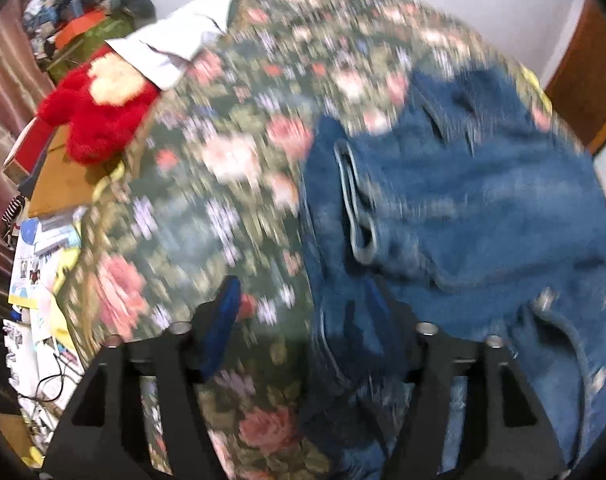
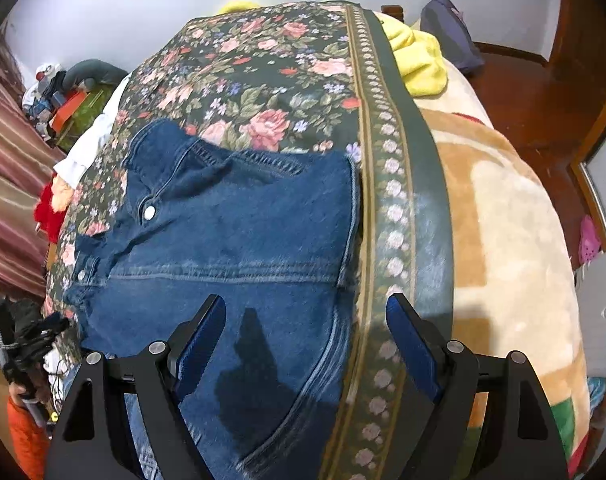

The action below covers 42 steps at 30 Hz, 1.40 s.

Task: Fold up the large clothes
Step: 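Fold the sleeve with the left gripper while the right gripper grasps the jacket edge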

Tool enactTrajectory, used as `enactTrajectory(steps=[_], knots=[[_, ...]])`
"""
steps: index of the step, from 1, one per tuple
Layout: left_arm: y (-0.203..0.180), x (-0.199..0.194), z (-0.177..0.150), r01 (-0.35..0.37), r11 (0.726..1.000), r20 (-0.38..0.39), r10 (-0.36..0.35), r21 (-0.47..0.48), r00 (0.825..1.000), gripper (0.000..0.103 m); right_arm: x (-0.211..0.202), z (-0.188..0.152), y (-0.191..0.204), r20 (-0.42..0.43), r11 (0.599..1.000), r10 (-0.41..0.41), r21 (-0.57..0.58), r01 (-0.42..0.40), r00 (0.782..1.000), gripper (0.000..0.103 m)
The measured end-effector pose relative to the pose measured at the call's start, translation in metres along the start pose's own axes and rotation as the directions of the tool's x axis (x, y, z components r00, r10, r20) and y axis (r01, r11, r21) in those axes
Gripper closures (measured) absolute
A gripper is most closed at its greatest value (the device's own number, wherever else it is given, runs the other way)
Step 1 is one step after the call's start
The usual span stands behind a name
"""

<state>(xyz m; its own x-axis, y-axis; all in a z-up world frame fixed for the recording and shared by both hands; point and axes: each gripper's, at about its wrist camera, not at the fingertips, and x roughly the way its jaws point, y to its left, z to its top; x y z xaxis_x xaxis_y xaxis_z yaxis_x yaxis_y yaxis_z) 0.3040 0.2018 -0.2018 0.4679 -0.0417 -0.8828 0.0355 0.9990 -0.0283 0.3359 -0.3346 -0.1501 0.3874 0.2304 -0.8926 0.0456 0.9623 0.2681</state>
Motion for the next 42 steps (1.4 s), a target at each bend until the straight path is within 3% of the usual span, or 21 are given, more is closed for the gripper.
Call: enactTrajectory(steps=[4, 6, 13, 15, 16, 18, 20, 23, 25, 32, 35, 38, 42], knots=[[0.007, 0.003, 0.035, 0.062, 0.997, 0.042, -0.06, -0.052, 0.997, 0.032, 0.002, 0.012, -0.005, 0.015, 1.0, 0.008, 0.029, -0.008, 1.0, 0.022], [0.004, 0.015, 0.051, 0.096, 0.993, 0.038, -0.094, -0.071, 0.995, 0.024, 0.003, 0.019, -0.006, 0.025, 0.999, 0.015, 0.037, -0.016, 1.0, 0.022], [-0.005, 0.095, 0.08, 0.109, 0.987, -0.099, -0.121, -0.117, 0.988, 0.024, 0.024, 0.041, -0.008, 0.031, 0.999, 0.031, 0.021, -0.032, 0.999, 0.024], [-0.008, 0.107, 0.081, 0.106, 0.986, -0.102, -0.119, -0.125, 0.988, 0.035, 0.037, 0.046, -0.01, 0.008, 0.999, 0.042, 0.027, -0.042, 0.999, 0.037], [-0.009, 0.11, 0.082, 0.092, 0.987, -0.09, -0.105, -0.134, 0.99, 0.037, 0.042, 0.047, -0.011, 0.003, 0.998, 0.048, 0.03, -0.048, 0.999, 0.051], [-0.009, 0.11, 0.084, 0.063, 0.985, -0.063, -0.074, -0.158, 0.995, 0.06, 0.054, 0.05, -0.014, -0.009, 0.998, 0.045, 0.048, -0.045, 0.999, 0.06], [-0.011, 0.116, 0.084, 0.068, 0.983, -0.073, -0.082, -0.169, 0.994, 0.072, 0.061, 0.051, -0.016, -0.008, 0.997, 0.055, 0.06, -0.055, 0.998, 0.071], [-0.021, 0.109, 0.084, 0.044, 0.989, -0.056, -0.052, -0.138, 0.997, 0.083, 0.06, 0.052, -0.011, 0.012, 0.999, 0.033, 0.027, -0.033, 0.999, 0.088], [-0.027, 0.095, 0.086, 0.022, 0.993, -0.022, -0.024, -0.113, 0.999, 0.085, 0.054, 0.056, -0.007, 0.037, 1.0, 0.029, 0.006, -0.029, 0.999, 0.092], [-0.018, 0.019, 0.112, 0.027, 0.995, 0.156, -0.012, -0.092, 0.988, 0.086, 0.037, 0.087, 0.03, 0.126, 0.992, -0.013, -0.125, 0.029, 0.992, 0.095], [-0.01, 0.003, 0.125, -0.003, 0.998, 0.207, 0.016, -0.065, 0.978, 0.086, 0.032, 0.105, 0.054, 0.168, 0.983, -0.008, -0.181, 0.039, 0.986, 0.095], [-0.003, 0.007, 0.135, -0.048, 0.997, 0.212, 0.061, -0.066, 0.975, 0.085, 0.034, 0.126, 0.076, 0.192, 0.975, 0.005, -0.217, 0.038, 0.981, 0.095], [0.023, 0.041, 0.142, -0.076, 0.99, 0.152, 0.094, -0.12, 0.984, 0.085, 0.055, 0.151, 0.1, 0.21, 0.967, -0.02, -0.243, 0.072, 0.977, 0.095]])
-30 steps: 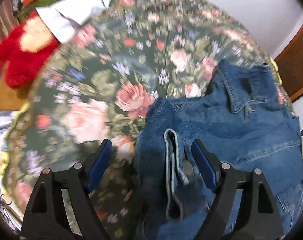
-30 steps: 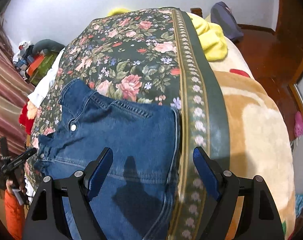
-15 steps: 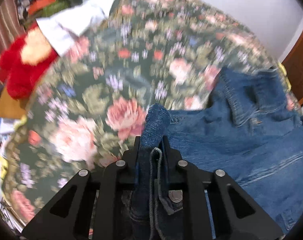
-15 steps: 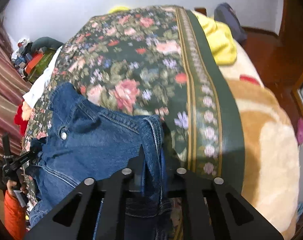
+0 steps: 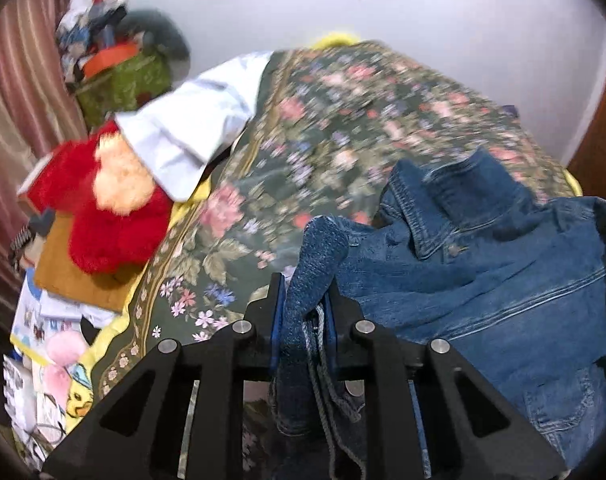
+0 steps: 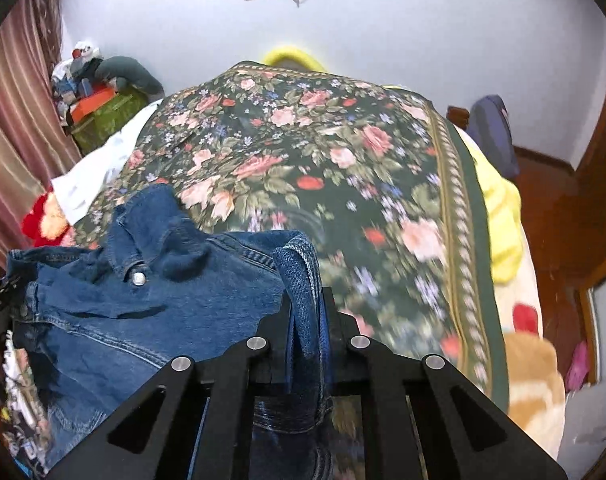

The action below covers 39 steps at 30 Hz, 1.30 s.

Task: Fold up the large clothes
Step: 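Fold the sleeve with the left gripper while the right gripper grasps the jacket edge, then open both grippers to release the jacket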

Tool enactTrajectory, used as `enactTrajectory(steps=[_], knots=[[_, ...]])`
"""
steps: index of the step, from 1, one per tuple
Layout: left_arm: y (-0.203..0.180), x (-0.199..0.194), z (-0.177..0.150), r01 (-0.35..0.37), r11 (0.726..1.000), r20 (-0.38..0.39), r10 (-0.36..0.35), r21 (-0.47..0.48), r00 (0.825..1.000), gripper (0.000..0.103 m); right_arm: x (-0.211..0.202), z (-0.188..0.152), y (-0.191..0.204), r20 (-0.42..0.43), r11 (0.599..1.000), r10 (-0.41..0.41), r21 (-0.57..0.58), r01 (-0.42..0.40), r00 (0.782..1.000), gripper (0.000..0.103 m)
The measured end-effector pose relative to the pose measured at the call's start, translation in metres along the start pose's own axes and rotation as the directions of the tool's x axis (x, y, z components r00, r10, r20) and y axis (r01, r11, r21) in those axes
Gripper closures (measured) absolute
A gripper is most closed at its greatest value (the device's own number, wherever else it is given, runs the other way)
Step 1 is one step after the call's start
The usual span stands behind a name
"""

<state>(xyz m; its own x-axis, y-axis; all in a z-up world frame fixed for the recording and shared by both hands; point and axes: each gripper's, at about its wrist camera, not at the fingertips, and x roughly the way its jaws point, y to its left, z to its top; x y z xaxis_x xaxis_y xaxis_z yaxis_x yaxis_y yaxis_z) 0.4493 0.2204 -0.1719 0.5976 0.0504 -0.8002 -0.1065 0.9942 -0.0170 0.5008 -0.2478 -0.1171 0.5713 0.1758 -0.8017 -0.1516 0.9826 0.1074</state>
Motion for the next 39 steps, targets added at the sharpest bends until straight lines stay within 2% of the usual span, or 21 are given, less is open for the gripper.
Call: enactTrajectory(steps=[5, 7, 9, 11, 16, 20, 23, 25, 27, 29, 30, 32, 36, 39], knots=[[0.02, 0.047, -0.012, -0.019, 0.998, -0.082, 0.015, -0.052, 0.997, 0.084, 0.042, 0.006, 0.01, -0.018, 0.996, -0.07, -0.049, 0.069, 0.997, 0.094], [0.023, 0.059, -0.015, -0.024, 0.998, -0.098, 0.017, -0.063, 0.995, 0.08, 0.055, 0.001, 0.008, -0.02, 0.991, -0.118, -0.073, 0.116, 0.993, 0.094], [0.026, 0.071, -0.019, -0.035, 0.997, -0.116, 0.027, -0.066, 0.993, 0.071, 0.066, -0.004, 0.005, -0.036, 0.988, -0.125, -0.093, 0.121, 0.992, 0.094], [0.028, 0.073, -0.022, -0.034, 0.997, -0.107, 0.027, -0.064, 0.994, 0.07, 0.067, -0.008, 0.004, -0.032, 0.987, -0.124, -0.108, 0.119, 0.992, 0.092], [0.027, 0.065, -0.024, -0.037, 0.997, -0.109, 0.03, -0.067, 0.994, 0.066, 0.062, -0.012, 0.008, -0.035, 0.976, -0.145, -0.168, 0.137, 0.989, 0.092], [0.026, 0.043, -0.027, -0.046, 0.996, -0.116, 0.037, -0.073, 0.993, 0.059, 0.048, -0.015, 0.007, -0.036, 0.973, -0.164, -0.172, 0.156, 0.986, 0.092], [0.023, 0.021, -0.031, -0.05, 0.998, -0.12, 0.045, -0.038, 0.992, 0.058, 0.041, -0.02, 0.005, -0.044, 0.971, -0.181, -0.168, 0.171, 0.983, 0.092], [0.019, 0.005, -0.036, -0.054, 0.999, -0.105, 0.054, 0.001, 0.993, 0.057, 0.039, -0.027, 0.006, -0.042, 0.96, -0.221, -0.186, 0.209, 0.974, 0.091], [0.016, -0.016, -0.043, -0.07, 0.996, -0.092, 0.074, 0.048, 0.993, 0.057, 0.038, -0.032, 0.007, -0.037, 0.949, -0.257, -0.198, 0.245, 0.966, 0.08], [0.016, -0.036, -0.051, -0.075, 0.994, -0.079, 0.081, 0.075, 0.994, 0.056, 0.034, -0.034, 0.007, -0.01, 0.923, -0.336, -0.2, 0.328, 0.942, 0.048], [0.016, -0.046, -0.054, -0.076, 0.994, -0.072, 0.082, 0.081, 0.994, 0.053, 0.03, -0.033, 0.005, 0.002, 0.916, -0.358, -0.191, 0.352, 0.934, 0.042], [0.021, -0.065, -0.058, -0.08, 0.994, -0.054, 0.084, 0.072, 0.995, 0.048, 0.017, -0.032, 0.0, 0.0, 0.931, -0.336, -0.154, 0.332, 0.942, 0.039], [0.028, -0.095, -0.065, -0.08, 0.996, -0.02, 0.081, 0.04, 0.996, 0.046, -0.026, -0.036, -0.006, -0.032, 0.975, -0.211, -0.079, 0.208, 0.977, 0.039], [0.03, -0.116, -0.07, -0.064, 0.998, 0.005, 0.064, 0.013, 0.998, 0.042, -0.066, -0.047, -0.005, -0.023, 0.989, -0.142, -0.049, 0.141, 0.99, 0.039]])
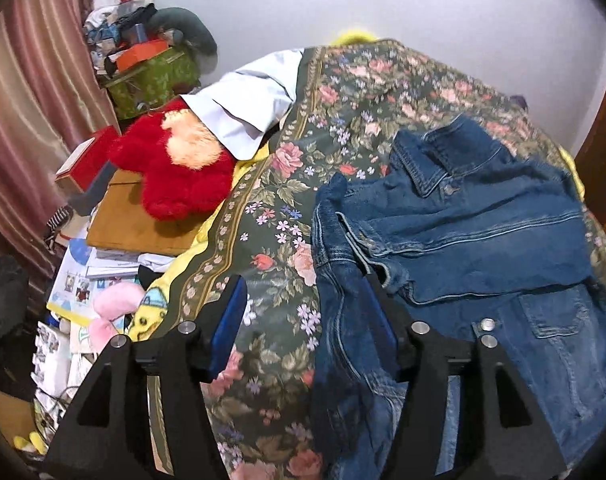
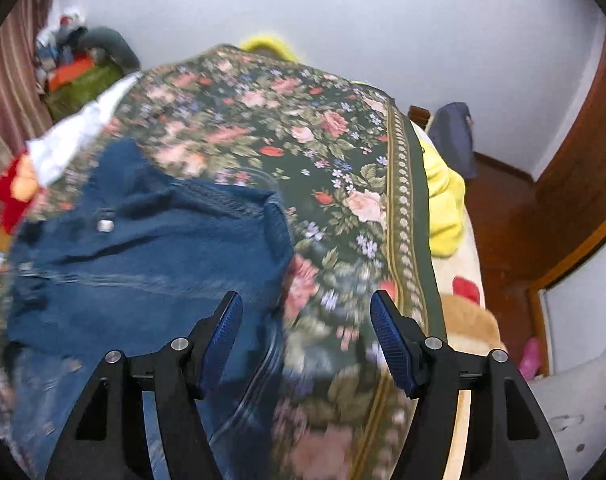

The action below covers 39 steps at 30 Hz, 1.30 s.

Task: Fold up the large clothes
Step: 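Open both grippers to release the jacket, then grasp the jacket hem with both grippers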

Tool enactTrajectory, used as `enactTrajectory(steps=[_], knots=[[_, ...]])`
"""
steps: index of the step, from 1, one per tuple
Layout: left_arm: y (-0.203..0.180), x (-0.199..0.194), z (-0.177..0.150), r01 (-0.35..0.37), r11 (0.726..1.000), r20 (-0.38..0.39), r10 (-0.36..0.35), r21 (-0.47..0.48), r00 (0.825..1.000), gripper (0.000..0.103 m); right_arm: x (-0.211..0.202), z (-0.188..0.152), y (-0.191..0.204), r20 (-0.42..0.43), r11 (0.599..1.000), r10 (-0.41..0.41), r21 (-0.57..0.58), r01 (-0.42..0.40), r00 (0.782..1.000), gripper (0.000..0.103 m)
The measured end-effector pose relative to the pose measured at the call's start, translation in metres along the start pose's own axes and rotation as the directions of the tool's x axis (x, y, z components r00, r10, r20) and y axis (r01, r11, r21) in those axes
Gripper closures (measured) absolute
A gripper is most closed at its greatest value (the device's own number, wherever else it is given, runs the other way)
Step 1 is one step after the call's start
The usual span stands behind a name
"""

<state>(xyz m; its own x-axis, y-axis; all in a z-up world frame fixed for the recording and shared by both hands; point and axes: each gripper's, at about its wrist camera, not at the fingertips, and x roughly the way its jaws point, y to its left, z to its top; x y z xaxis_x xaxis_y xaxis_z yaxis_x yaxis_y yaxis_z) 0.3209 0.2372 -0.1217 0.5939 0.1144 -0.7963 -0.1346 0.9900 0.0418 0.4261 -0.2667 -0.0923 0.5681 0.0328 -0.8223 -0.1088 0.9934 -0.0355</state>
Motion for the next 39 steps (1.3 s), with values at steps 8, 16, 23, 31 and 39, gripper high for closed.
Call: enactTrajectory(steps=[8, 16, 23, 31, 39], knots=[[-0.007, -0.032, -0.031, 0.052, 0.999, 0.011, -0.052, -0.009, 0.999, 0.028, -0.083, -0.051, -0.011, -0.016, 0.983, 0.178, 0.058, -0.177, 0.984, 0.025], [-0.012, -0.022, -0.094, 0.105, 0.994, -0.097, -0.108, -0.033, 0.989, 0.027, -0.104, -0.126, -0.005, -0.094, 0.952, 0.29, 0.128, -0.277, 0.953, 0.024], [0.0, 0.009, -0.161, 0.144, 0.975, -0.267, -0.186, -0.17, 0.946, 0.027, -0.092, -0.181, 0.007, -0.174, 0.935, 0.338, 0.172, -0.31, 0.925, 0.024], [0.002, 0.03, -0.213, 0.194, 0.924, -0.323, -0.304, -0.331, 0.896, 0.026, -0.087, -0.207, 0.017, -0.203, 0.907, 0.403, 0.217, -0.36, 0.893, 0.027], [-0.003, 0.034, -0.221, 0.249, 0.899, -0.294, -0.364, -0.361, 0.884, 0.045, -0.09, -0.201, 0.044, -0.189, 0.902, 0.428, 0.153, -0.404, 0.884, 0.067]])
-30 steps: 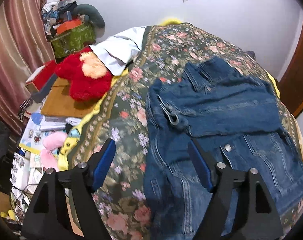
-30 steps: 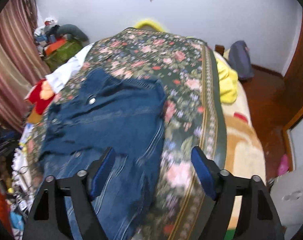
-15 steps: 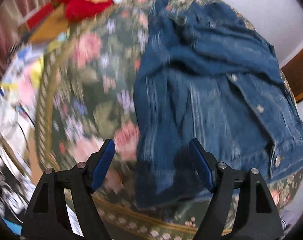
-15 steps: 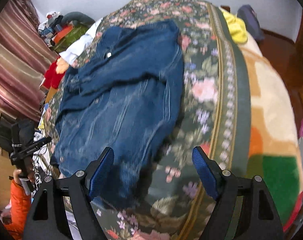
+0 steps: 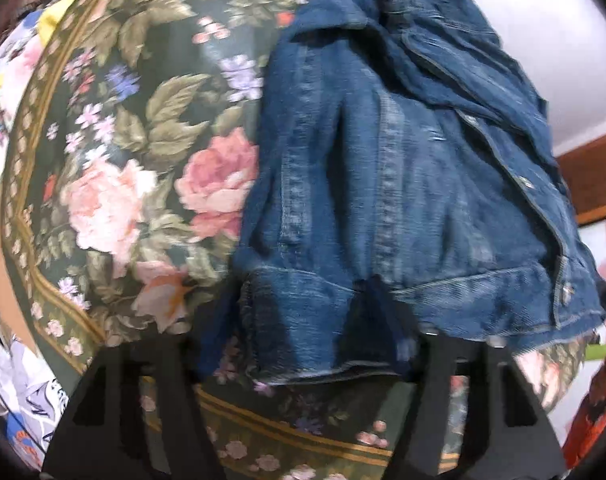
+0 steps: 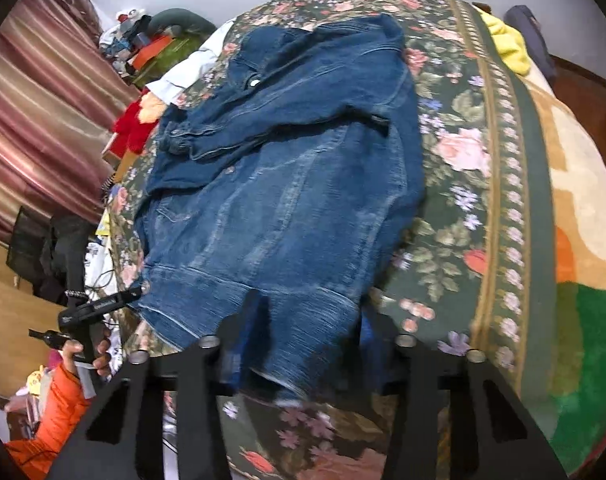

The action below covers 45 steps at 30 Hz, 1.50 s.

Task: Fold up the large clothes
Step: 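Grasp the jacket hem with both grippers, then lift the hem with both grippers and fold it toward the collar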

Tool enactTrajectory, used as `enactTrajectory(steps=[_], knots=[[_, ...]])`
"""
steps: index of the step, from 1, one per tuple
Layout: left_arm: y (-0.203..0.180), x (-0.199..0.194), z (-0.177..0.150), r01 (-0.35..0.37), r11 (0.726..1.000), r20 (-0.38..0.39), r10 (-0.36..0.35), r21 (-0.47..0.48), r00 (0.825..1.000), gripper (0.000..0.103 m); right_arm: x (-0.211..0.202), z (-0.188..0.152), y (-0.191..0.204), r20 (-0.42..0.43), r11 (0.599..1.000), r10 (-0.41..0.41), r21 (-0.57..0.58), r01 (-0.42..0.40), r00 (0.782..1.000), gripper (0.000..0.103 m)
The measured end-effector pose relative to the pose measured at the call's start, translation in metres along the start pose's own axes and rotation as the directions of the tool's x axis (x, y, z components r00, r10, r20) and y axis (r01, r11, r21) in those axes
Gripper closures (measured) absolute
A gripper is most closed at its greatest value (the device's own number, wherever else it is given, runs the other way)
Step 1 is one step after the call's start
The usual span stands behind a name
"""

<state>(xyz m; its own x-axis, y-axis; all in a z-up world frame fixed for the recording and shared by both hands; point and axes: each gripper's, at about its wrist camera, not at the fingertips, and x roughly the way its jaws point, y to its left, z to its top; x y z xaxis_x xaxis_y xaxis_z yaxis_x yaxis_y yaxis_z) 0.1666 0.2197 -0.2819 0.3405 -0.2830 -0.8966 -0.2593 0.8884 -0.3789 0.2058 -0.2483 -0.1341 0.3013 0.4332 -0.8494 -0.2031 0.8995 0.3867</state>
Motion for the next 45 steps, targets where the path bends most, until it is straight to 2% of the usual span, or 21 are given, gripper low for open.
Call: enactTrajectory(steps=[1, 2, 3, 4, 6, 9, 12, 15, 18, 21, 25, 29, 32, 38, 42, 45], knots=[[-0.006, -0.001, 0.001, -0.014, 1.0, 0.009, 0.014, 0.019, 1.0, 0.048, 0.001, 0.002, 0.001, 0.004, 1.0, -0.001, 0.001, 0.001, 1.0, 0.069], [-0.011, -0.004, -0.001, -0.023, 0.999, 0.019, 0.022, 0.045, 1.0, 0.055, 0.002, 0.003, 0.002, 0.009, 1.0, -0.004, 0.002, 0.004, 1.0, 0.073], [-0.016, -0.006, -0.001, -0.034, 0.997, 0.028, 0.033, 0.065, 0.999, 0.065, 0.003, 0.006, 0.003, 0.018, 1.0, 0.001, 0.005, -0.001, 1.0, 0.074], [-0.02, -0.009, 0.0, -0.044, 0.996, 0.038, 0.041, 0.082, 0.998, 0.071, 0.003, 0.008, 0.003, 0.024, 1.0, 0.006, 0.008, -0.006, 1.0, 0.077], [-0.032, -0.02, 0.001, -0.064, 0.991, 0.076, 0.056, 0.114, 0.996, 0.088, 0.002, 0.014, 0.003, 0.046, 0.999, 0.026, 0.023, -0.027, 0.999, 0.081], [-0.045, -0.044, 0.012, -0.06, 0.988, 0.136, 0.041, 0.142, 0.99, 0.089, -0.005, 0.026, 0.006, 0.081, 0.999, 0.051, 0.013, -0.052, 0.995, 0.086], [-0.059, -0.073, 0.031, -0.051, 0.986, 0.218, 0.016, 0.159, 0.976, 0.09, -0.011, 0.041, 0.013, 0.12, 0.998, 0.056, -0.019, -0.055, 0.991, 0.087], [-0.075, -0.106, 0.058, 0.011, 0.986, 0.305, -0.062, 0.166, 0.95, 0.09, -0.017, 0.061, 0.023, 0.163, 0.997, 0.059, -0.052, -0.051, 0.985, 0.088], [-0.083, -0.131, 0.088, 0.028, 0.984, 0.377, -0.093, 0.174, 0.922, 0.09, -0.027, 0.085, 0.03, 0.23, 0.997, 0.058, -0.072, -0.043, 0.972, 0.089], [-0.088, -0.14, 0.124, 0.019, 0.986, 0.421, -0.087, 0.163, 0.903, 0.09, -0.039, 0.116, 0.029, 0.298, 0.998, 0.048, -0.061, -0.031, 0.953, 0.09], [-0.086, -0.134, 0.176, 0.03, 0.993, 0.442, -0.076, 0.11, 0.894, 0.09, -0.042, 0.163, 0.022, 0.343, 0.999, 0.031, -0.034, -0.02, 0.939, 0.091], [-0.082, -0.113, 0.222, 0.05, 0.998, 0.428, -0.065, 0.047, 0.901, 0.09, -0.024, 0.21, 0.012, 0.352, 1.0, 0.008, 0.003, -0.01, 0.936, 0.091], [-0.085, -0.089, 0.254, 0.001, 1.0, 0.413, -0.012, 0.027, 0.91, 0.09, 0.001, 0.245, 0.004, 0.35, 1.0, -0.018, 0.02, 0.012, 0.937, 0.091], [-0.081, -0.037, 0.305, -0.042, 0.999, 0.37, 0.045, -0.015, 0.928, 0.09, 0.052, 0.295, -0.007, 0.324, 0.997, -0.074, 0.046, 0.063, 0.943, 0.091], [-0.073, 0.005, 0.328, -0.068, 0.997, 0.316, 0.08, -0.047, 0.945, 0.088, 0.093, 0.321, -0.024, 0.275, 0.994, -0.094, 0.075, 0.076, 0.957, 0.09], [-0.07, 0.035, 0.335, -0.136, 0.99, 0.288, 0.138, -0.026, 0.948, 0.087, 0.126, 0.331, -0.04, 0.219, 0.992, -0.114, 0.084, 0.098, 0.969, 0.09]])
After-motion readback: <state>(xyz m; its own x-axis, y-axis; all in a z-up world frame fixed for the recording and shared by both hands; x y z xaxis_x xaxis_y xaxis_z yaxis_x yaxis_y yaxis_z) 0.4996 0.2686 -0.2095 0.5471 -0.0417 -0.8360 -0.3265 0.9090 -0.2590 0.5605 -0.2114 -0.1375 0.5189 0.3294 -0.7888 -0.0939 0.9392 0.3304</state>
